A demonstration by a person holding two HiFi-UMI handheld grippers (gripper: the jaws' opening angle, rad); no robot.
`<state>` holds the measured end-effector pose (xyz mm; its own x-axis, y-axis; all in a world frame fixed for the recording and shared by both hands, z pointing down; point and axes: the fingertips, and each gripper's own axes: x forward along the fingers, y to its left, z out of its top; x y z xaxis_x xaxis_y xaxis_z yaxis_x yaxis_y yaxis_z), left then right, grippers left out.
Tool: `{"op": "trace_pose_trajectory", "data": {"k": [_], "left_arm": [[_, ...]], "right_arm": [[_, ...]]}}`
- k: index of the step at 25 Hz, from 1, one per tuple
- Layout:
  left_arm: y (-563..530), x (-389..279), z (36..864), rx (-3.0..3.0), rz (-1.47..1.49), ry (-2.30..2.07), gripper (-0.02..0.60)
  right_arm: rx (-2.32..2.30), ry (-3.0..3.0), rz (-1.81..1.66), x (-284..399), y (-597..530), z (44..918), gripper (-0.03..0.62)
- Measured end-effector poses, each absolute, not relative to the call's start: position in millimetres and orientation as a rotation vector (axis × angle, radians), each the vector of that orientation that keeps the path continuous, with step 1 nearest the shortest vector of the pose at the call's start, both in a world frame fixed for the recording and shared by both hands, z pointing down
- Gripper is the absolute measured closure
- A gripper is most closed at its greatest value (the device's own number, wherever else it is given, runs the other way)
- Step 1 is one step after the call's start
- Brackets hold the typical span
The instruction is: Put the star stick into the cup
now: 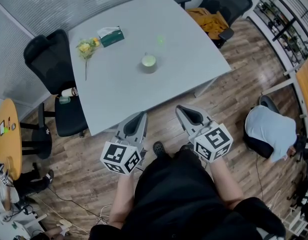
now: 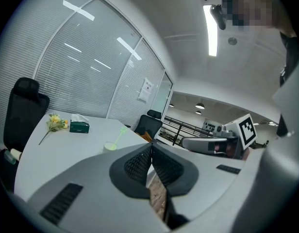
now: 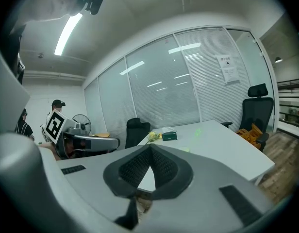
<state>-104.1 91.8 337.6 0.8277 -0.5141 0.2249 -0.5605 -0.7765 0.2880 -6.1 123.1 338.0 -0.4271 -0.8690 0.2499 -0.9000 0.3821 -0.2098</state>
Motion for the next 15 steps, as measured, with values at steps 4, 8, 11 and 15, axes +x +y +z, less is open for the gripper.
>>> {"op": "trace_pose_trajectory", "data": {"k": [4,8,11,15], "left_arm": [[91.9,-107.0,338.1,2.666,0.192,-0.816,0.581],[93.0,-109.1,338.6,2.666,0.189,-0.823,0.581],[93.6,-109.5,339.4,2.664,0.184,-0.824,0.581],[94.3,-108.7,339.0,2.664,0.185,-0.822,0.581]], "right_arm": [[1.625,-2.522,0.483,-7.9,122.9,338.7,0.586],[1.615,-2.537,0.479,-11.2,125.5,338.4,0.586],[1.61,-2.537,0.481,-12.3,126.2,339.3,0.586],[1.61,-2.536,0.481,-10.8,126.2,338.5,0.586]]}}
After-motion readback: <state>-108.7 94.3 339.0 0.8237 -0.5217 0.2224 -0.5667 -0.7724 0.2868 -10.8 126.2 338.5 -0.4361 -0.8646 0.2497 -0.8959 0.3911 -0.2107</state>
